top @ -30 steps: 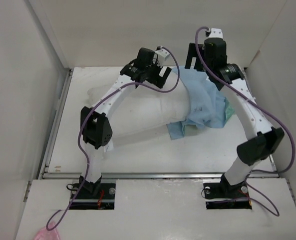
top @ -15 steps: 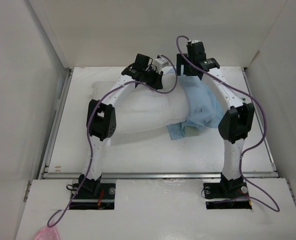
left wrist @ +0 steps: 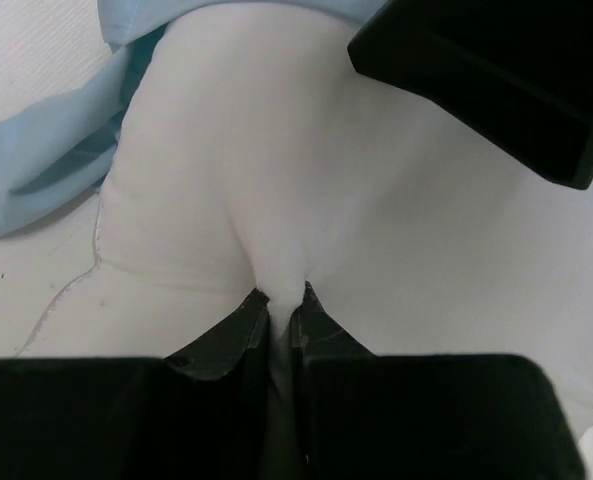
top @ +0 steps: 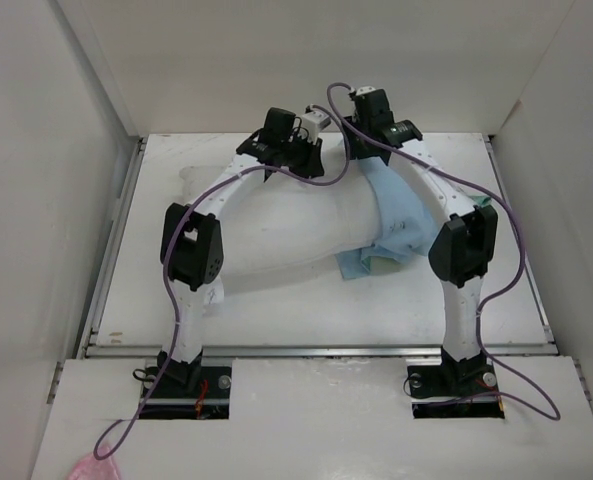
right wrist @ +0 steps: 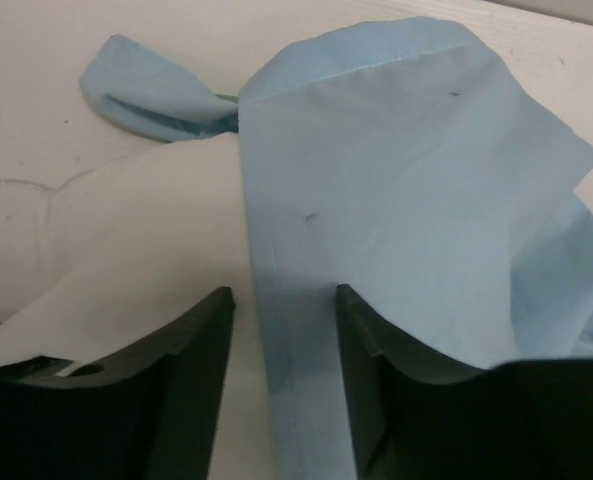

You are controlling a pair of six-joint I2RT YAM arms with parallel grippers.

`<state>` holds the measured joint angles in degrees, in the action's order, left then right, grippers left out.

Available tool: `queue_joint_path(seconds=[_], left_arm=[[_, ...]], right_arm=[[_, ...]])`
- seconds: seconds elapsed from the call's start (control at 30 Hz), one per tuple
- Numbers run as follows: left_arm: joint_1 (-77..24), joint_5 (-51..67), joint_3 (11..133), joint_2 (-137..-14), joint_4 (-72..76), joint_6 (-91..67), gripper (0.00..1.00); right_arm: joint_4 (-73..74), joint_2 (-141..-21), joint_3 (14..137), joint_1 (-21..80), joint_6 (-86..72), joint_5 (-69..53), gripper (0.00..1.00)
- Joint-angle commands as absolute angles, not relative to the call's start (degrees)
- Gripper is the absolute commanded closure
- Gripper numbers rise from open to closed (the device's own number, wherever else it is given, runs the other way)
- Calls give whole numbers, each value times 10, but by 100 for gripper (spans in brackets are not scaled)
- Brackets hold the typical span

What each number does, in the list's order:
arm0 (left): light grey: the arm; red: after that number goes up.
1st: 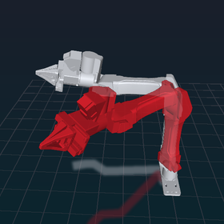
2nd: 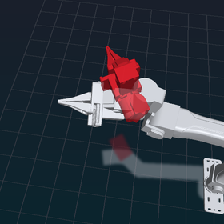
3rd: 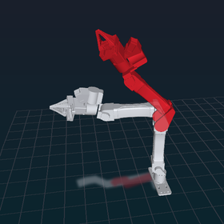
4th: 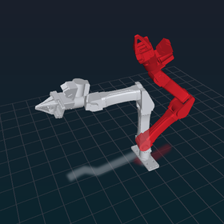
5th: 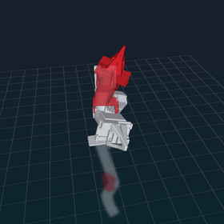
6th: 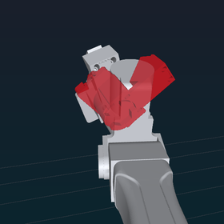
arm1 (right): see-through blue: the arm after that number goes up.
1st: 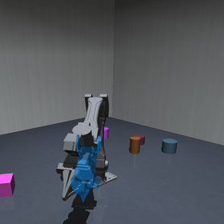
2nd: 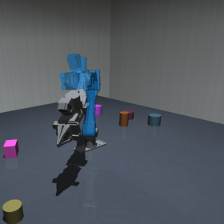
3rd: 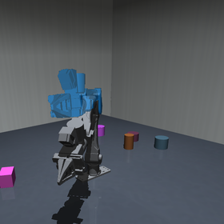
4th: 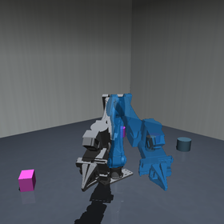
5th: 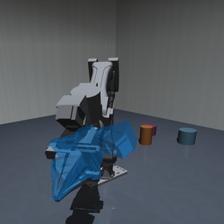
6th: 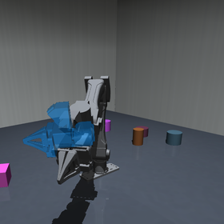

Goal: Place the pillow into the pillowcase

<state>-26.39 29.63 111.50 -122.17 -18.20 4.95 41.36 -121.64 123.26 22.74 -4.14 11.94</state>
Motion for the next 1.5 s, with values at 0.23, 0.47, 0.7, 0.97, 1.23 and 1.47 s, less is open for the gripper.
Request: queue_joint_path(seconds=[0.23, 0.47, 0.7, 0.97, 1.23, 1.47], left_arm=[[-268, 296, 1059, -1137, -167, 33, 100], [-268, 307, 1048, -1119, -143, 20, 100], [-268, 321, 1048, -1088, -118, -13, 100], [-268, 266, 1035, -1027, -70, -62, 100], [-268, 240, 988, -998, -34, -117, 100], [-268, 174, 945, -998, -28, -143, 100]], right_arm=[[430, -1220, 1241, 229, -71, 250, 100], [356, -1176, 1223, 250, -40, 2, 100], [398, -1206, 1367, 346, -6, -182, 100], [320, -1144, 1337, 341, -78, -369, 100], [300, -1218, 1259, 306, -174, -302, 100], [342, -1275, 1242, 293, -186, -244, 84]])
